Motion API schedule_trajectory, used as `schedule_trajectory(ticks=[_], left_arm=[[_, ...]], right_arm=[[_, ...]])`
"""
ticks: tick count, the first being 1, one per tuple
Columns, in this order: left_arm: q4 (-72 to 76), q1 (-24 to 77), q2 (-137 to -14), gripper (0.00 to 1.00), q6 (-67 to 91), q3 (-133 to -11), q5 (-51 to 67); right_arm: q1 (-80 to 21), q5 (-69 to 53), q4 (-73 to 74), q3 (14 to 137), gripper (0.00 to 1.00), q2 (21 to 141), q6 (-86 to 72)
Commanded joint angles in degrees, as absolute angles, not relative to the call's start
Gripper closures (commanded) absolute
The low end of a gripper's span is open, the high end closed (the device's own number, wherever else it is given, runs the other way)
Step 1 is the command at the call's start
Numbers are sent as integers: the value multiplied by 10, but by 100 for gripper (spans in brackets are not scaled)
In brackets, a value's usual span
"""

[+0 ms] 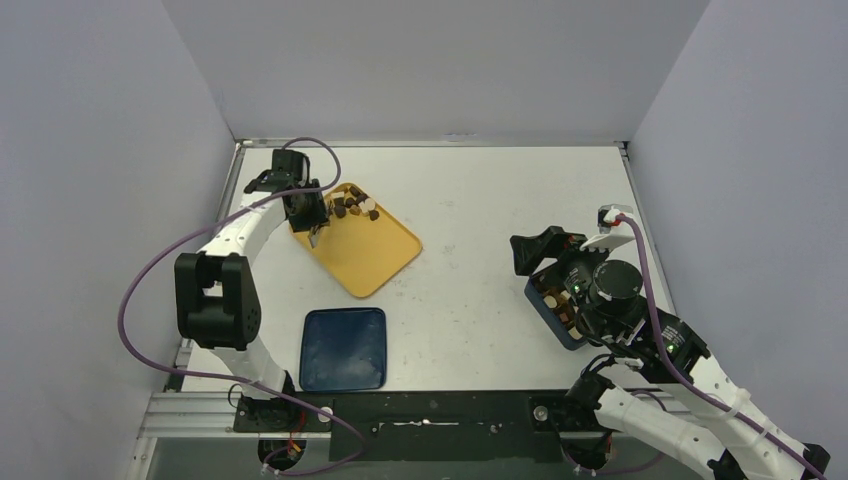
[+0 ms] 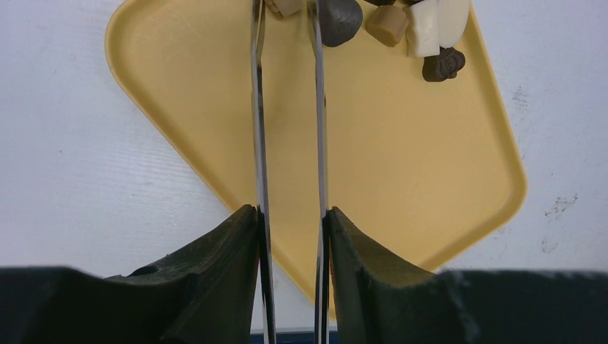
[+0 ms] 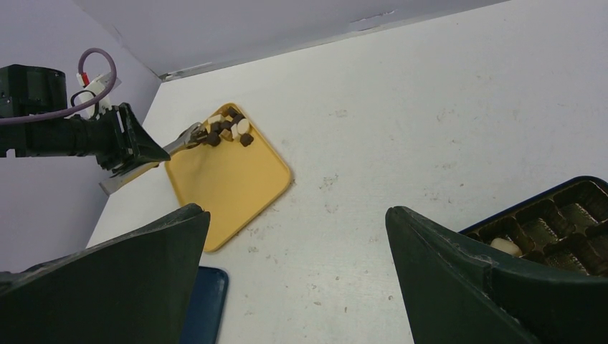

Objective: Pack the chocolate
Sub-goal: Pick up the fake chocolate from the plate.

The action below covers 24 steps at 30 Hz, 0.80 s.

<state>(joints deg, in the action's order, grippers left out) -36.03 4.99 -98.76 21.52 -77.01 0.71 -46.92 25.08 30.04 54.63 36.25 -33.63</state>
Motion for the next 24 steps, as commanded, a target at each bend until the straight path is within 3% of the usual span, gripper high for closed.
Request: schedule_trajectory(ticks=[1, 24], left_arm=[[-346, 51, -992, 65, 205, -801, 4], [-392, 99, -908, 78, 209, -790, -28]], right_arm=[[-468, 264, 279, 554, 0, 355, -333], [-468, 273, 314, 560, 0, 324, -352]])
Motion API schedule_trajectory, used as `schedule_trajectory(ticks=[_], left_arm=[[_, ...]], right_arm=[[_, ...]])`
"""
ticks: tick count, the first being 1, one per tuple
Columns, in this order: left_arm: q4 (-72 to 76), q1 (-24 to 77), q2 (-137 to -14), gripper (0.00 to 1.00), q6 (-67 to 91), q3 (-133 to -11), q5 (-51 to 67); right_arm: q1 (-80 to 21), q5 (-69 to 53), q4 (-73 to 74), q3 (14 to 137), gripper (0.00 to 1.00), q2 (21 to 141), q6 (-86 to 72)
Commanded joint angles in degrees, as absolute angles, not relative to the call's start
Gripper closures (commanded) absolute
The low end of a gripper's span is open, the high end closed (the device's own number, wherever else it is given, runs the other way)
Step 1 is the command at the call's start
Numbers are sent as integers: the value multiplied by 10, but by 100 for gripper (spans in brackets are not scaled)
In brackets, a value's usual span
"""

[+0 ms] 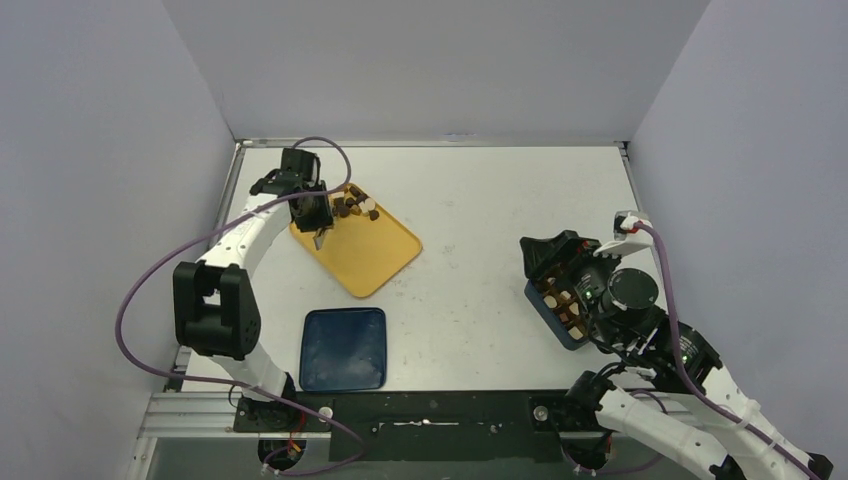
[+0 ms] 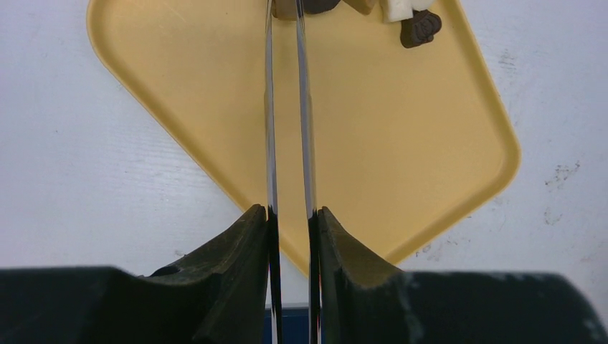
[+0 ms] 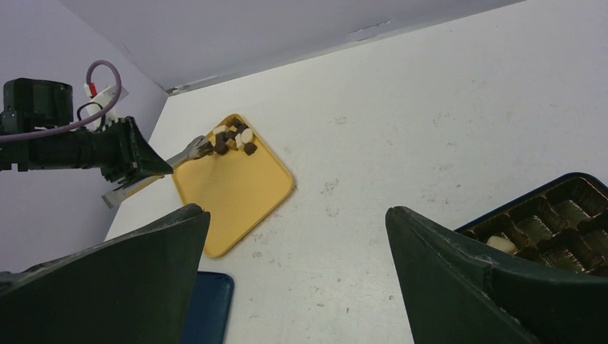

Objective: Pack the chocolate
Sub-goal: Pick up the fake chocolate from the plate.

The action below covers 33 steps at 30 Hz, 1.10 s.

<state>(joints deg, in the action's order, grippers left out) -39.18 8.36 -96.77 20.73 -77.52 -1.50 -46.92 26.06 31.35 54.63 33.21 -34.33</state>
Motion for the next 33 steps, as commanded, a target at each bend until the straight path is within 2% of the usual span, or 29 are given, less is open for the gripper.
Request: schedule_trajectory(ticks=[1, 7, 17, 21, 33], left_arm=[[-393, 105, -898, 78, 210, -788, -30], [-374, 158, -847, 79, 232, -766, -10], [-264, 321, -827, 78, 304, -768, 60], [-226, 381, -857, 78, 329, -788, 93], [-128, 526, -985, 78, 330, -882, 97]], right_arm=[[-468, 272, 314, 562, 0, 323, -353], [-468, 290, 332, 582, 0, 323, -352], [-468, 314, 388, 645, 0, 311, -359], [-468, 329, 402, 656, 0, 301, -359], [-468, 336, 419, 677, 0, 300, -353]])
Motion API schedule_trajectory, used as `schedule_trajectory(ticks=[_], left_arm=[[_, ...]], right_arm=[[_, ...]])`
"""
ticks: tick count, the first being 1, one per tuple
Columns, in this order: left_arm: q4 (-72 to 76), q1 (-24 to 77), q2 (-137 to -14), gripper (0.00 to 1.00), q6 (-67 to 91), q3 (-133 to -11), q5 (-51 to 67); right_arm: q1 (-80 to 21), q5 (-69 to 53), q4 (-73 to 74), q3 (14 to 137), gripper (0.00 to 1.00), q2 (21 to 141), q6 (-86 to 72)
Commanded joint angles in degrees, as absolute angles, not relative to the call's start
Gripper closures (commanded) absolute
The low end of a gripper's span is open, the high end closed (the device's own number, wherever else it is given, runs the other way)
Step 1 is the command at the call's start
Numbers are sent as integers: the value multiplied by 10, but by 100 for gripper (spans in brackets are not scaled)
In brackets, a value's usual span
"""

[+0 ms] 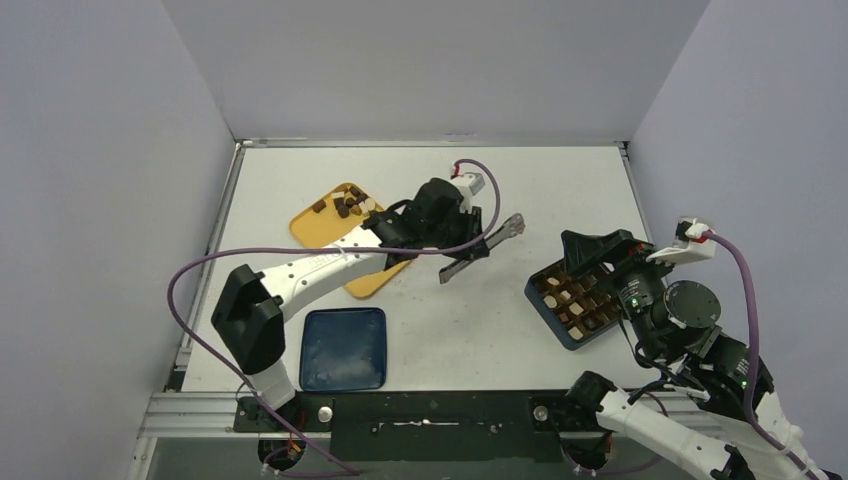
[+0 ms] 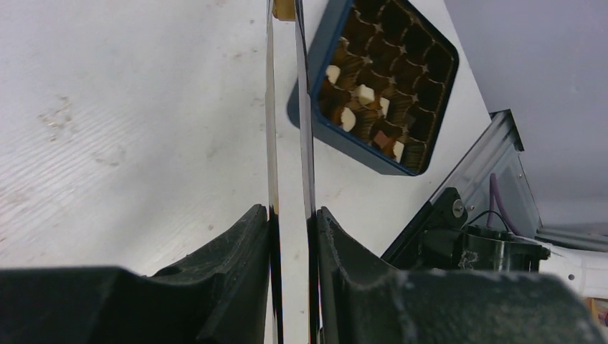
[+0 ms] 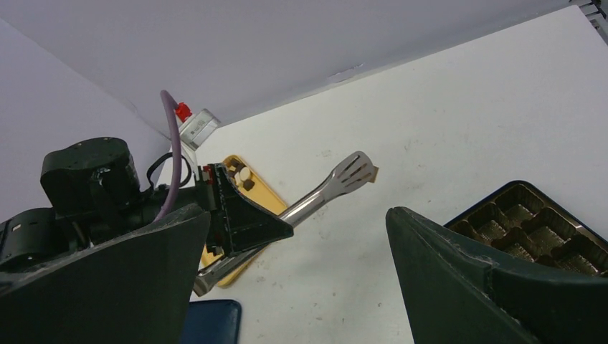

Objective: Pack the chocolate
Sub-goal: Pick up the fake chocolate from the plate, then place the fake chocolate in the packing box.

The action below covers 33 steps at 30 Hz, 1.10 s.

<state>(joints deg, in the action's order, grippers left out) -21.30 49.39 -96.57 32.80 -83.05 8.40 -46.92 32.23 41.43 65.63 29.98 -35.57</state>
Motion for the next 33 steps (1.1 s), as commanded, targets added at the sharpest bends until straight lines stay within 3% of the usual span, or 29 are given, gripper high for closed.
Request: schedule_trajectory(ticks=[1, 19, 33], left_arm=[[-123, 535, -995, 78, 329, -890, 99], [-102, 602, -1168, 78, 313, -1023, 112], [-147, 605, -1216, 74, 285, -1053, 82]], right_arm=[[-468, 338, 420, 679, 0, 299, -352], [-468, 352, 430, 675, 0, 276, -340], [-468, 357, 430, 677, 0, 272, -338]])
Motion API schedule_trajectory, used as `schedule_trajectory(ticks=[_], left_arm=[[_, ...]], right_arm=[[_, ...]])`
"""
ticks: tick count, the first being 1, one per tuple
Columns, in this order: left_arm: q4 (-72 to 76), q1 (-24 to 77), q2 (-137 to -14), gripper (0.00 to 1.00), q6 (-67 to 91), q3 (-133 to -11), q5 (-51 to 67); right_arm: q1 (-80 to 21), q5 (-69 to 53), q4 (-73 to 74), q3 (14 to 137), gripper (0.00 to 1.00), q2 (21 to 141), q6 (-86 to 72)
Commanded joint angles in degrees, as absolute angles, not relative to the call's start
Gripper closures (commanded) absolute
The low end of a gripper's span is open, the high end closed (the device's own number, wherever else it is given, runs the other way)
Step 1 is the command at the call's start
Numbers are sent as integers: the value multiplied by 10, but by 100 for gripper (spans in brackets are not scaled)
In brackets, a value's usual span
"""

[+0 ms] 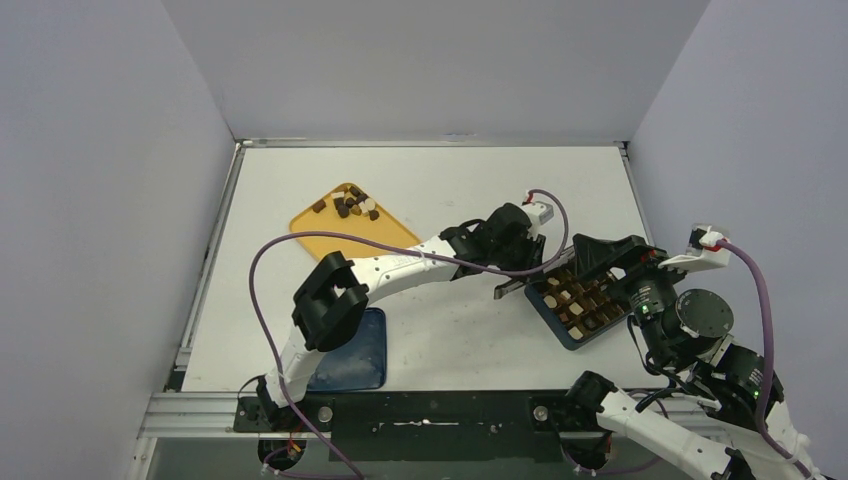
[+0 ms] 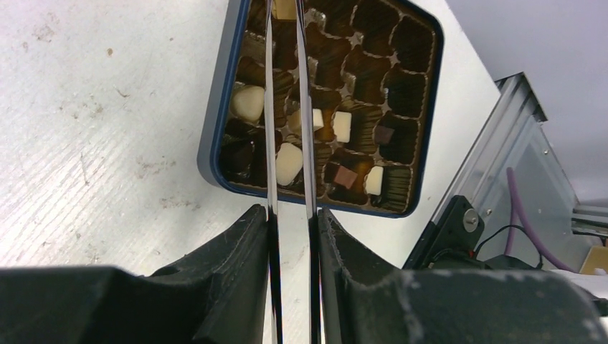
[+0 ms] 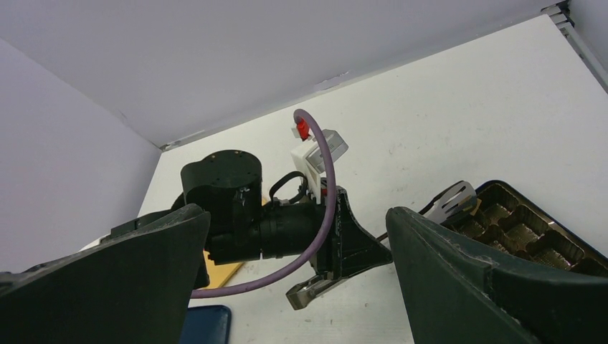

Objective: Pack the chocolate
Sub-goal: Place the fake chocolate in the packing box.

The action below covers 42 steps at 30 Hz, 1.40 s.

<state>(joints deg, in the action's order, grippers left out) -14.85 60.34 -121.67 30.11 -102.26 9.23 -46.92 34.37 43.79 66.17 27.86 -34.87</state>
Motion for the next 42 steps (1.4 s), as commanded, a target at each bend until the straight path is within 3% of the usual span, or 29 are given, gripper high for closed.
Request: schedule_trajectory(ticks=[1, 22, 30, 38, 42], left_arm=[[-149, 606, -1217, 74, 283, -1053, 82], [-194, 608, -1210, 66, 257, -1083, 60], [-246, 605, -1163, 66, 239, -1097, -9], [-276, 563, -1086, 67, 244, -1047, -71], [-261, 521, -1019, 68, 257, -956, -85]], right_arm=[[-468, 357, 430, 676, 0, 274, -338], [-468, 349, 413, 662, 0, 277, -343], [-468, 334, 396, 654, 0, 280, -342], [-468, 321, 383, 649, 0, 302, -343], [-468, 325, 420, 679, 0, 330, -345]])
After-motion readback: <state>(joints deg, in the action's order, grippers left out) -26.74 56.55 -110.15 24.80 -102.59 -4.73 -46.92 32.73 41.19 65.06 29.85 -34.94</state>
